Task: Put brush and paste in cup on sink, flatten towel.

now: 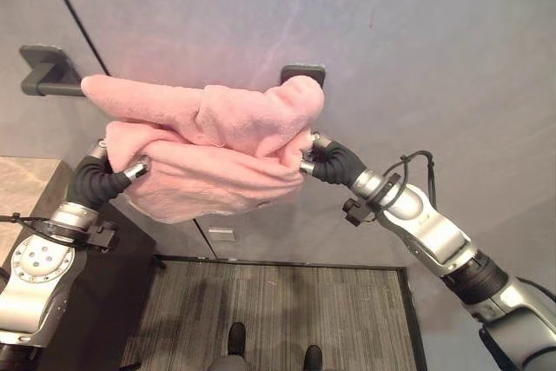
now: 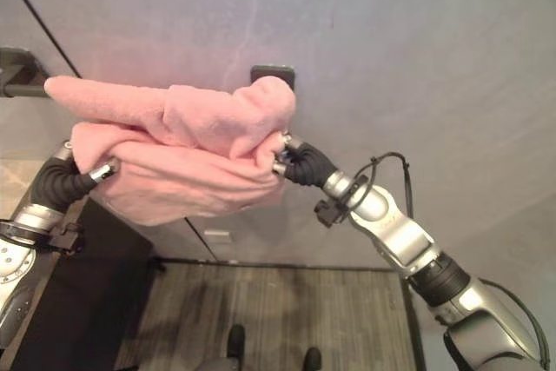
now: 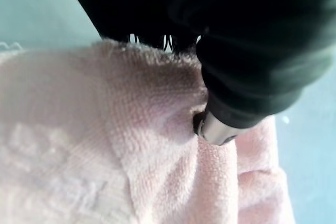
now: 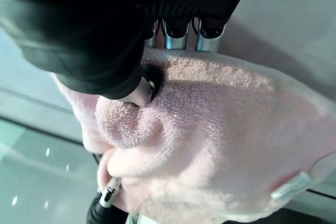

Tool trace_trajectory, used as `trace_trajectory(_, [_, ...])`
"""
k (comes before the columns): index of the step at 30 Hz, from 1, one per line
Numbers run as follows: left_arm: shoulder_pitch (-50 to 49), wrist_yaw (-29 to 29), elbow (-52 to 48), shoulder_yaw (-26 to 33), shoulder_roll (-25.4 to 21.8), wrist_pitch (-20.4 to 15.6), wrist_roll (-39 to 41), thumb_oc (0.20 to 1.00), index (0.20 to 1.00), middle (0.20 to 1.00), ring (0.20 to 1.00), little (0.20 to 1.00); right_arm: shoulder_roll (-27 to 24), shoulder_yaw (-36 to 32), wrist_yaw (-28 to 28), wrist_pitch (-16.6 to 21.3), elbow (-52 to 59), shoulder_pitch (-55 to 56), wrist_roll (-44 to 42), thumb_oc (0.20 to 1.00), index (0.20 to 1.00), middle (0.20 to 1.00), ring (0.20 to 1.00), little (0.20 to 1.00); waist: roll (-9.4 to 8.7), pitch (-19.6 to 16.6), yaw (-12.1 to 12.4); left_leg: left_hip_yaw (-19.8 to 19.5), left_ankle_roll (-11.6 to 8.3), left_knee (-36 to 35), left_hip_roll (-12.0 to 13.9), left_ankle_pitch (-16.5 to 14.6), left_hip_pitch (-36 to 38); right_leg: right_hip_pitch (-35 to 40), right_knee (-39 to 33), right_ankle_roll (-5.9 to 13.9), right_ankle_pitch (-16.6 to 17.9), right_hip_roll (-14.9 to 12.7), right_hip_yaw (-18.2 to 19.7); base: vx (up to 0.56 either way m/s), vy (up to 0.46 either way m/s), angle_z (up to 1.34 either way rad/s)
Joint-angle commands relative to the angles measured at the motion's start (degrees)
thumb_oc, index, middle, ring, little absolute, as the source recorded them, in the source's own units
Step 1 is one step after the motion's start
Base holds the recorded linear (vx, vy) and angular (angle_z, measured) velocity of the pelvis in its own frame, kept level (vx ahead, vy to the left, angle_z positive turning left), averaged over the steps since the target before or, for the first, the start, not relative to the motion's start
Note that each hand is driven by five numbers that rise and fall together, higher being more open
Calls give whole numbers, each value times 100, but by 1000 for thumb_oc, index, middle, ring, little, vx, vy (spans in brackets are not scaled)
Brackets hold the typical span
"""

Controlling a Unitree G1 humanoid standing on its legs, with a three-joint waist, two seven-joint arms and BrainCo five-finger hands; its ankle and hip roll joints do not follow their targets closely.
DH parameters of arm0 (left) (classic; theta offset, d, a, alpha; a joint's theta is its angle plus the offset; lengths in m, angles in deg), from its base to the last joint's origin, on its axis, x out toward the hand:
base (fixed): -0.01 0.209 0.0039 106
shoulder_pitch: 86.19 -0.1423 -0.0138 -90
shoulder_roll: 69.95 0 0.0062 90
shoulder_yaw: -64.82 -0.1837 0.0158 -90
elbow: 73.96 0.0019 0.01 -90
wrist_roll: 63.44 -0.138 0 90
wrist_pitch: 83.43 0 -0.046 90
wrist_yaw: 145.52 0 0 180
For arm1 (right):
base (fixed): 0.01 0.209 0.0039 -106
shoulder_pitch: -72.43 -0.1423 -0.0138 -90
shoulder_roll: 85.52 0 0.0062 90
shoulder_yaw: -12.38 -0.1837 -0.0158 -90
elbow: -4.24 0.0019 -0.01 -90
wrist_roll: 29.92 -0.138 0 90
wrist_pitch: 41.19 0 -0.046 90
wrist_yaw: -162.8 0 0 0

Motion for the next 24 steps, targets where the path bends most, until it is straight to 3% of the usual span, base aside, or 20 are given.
trace_trajectory(1, [194,-257,94,270,-498,-360,221,200,200,200,200,200,212,73,-108,207,-66,-446,-317,200,200,200,200,200,-335,6,111,83,-156,11,-25,-311,80,-112,-11,351,281,-619,-62,-50,-21,43])
trace_trajectory(11, [573,-255,893,-460,-75,-124,231,200,200,200,200,200,645,242,-170,151,-503,-497,-88,200,200,200,200,200,-216,126,306,-494,-220,11,-155,-118,-302,-90,104,316,220,-674,-624,-23,2,40])
trace_trajectory(18, [1112,-161,1429,-1337,322,28,57,200,200,200,200,200,843,-173,-345,239,-370,71,270,200,200,200,200,200,-75,181,158,-626,-211,11,-245,-72,-438,-217,383,309,109,-770,-751,-2,43,12])
trace_trajectory(24, [1176,-220,1379,-1342,453,-16,7,200,200,200,200,200,804,-450,-429,321,-151,363,434,200,200,200,200,200,-54,170,71,-606,-197,11,-247,-92,-417,-249,448,306,79,-797,-731,8,17,2])
